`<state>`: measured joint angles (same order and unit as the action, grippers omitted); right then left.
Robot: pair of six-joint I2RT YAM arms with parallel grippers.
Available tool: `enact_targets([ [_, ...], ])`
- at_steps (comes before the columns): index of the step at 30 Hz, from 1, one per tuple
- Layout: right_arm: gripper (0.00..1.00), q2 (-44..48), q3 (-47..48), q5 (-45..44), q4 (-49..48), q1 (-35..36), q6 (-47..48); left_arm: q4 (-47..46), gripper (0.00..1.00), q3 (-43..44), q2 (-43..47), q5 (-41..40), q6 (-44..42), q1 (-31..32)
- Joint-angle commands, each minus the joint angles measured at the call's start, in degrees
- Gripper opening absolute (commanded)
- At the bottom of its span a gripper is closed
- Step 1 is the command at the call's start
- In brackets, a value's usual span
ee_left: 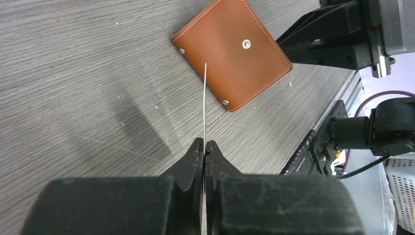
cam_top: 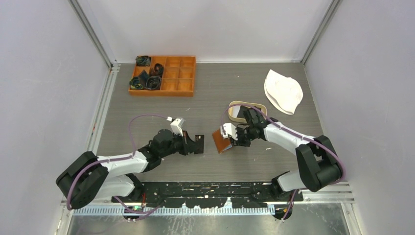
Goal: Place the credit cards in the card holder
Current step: Insert the credit card into the card holder.
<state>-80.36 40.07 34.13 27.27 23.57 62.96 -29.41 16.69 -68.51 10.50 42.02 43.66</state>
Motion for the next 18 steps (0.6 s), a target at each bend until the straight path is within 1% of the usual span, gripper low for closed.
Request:
enact_targets([
  [1, 0.13, 0.47, 0.05, -3.48, -7.27, 1.76, -1.93, -4.52, 0.00, 1.68, -2.63, -0.56, 0.30, 0.11],
  [9, 0.13, 0.81, 0.31, -1.99, -7.79, 3.59, -3.54, -7.97, 0.00, 4.88, -11.07, 0.54, 0.73, 0.11],
  [14, 0.13, 0.77, 0.83, -1.04, -8.55, 4.33, -6.02, -10.04, 0.00, 7.24, -16.88, 2.06, 2.08, 0.07],
  [18, 0.12, 0.46, 1.18, -0.41, -9.61, 4.94, -8.62, -11.02, 0.00, 8.50, -19.65, 2.79, 3.11, 0.15],
])
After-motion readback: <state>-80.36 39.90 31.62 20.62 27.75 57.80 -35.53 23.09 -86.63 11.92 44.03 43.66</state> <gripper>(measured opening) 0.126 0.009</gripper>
